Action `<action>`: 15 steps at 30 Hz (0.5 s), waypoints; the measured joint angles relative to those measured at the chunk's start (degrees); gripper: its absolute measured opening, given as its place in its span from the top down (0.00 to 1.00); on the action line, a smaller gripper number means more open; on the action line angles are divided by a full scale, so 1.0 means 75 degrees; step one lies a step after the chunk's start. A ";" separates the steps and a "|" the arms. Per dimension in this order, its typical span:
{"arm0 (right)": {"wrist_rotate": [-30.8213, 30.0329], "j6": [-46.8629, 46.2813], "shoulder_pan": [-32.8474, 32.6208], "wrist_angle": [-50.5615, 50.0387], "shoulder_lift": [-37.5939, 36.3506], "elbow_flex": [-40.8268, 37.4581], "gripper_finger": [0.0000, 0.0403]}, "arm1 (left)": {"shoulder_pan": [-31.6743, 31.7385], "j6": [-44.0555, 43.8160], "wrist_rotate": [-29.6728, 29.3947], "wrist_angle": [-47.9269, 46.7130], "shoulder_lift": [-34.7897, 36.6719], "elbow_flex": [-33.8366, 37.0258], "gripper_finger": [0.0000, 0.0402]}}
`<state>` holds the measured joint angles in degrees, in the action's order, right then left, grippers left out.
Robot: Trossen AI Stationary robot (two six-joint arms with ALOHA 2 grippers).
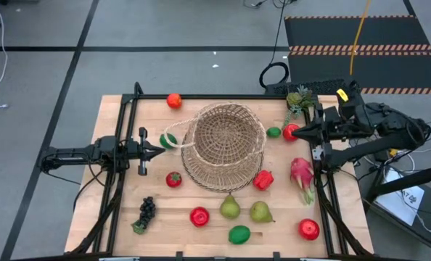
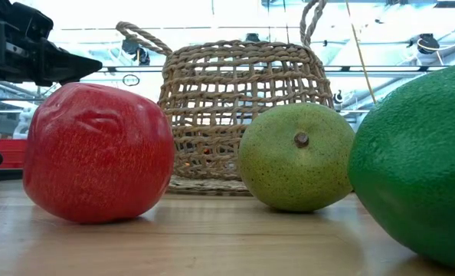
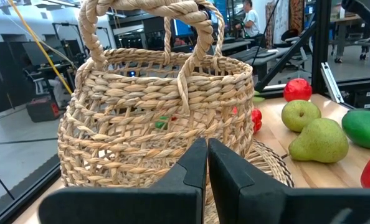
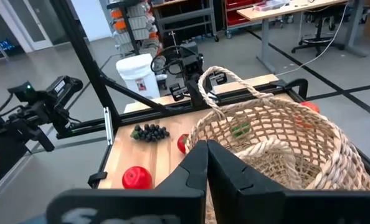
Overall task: Build produce basket
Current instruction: Put the top right red apple into the basket
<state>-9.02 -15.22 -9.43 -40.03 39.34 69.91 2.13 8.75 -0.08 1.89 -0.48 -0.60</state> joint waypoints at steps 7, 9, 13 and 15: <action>0.0004 0.0129 0.0000 -0.0022 -0.0001 -0.0001 1.00 | 0.0000 0.0000 0.0000 0.0003 0.0002 0.0000 0.95; -0.0005 0.0151 0.0003 -0.0020 -0.0004 0.0000 1.00 | 0.0000 0.0000 0.0000 0.0003 0.0000 0.0000 0.95; 0.0001 0.0179 0.0000 0.0018 -0.0003 -0.0037 1.00 | 0.0000 0.0000 0.0000 0.0003 0.0002 -0.0003 0.95; 0.0005 0.0181 0.0000 0.0123 -0.0033 -0.0191 1.00 | 0.0000 0.0000 0.0000 0.0003 0.0002 0.0000 0.95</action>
<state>-8.99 -13.86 -9.43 -39.10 39.09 68.47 2.13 8.75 -0.08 1.91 -0.47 -0.60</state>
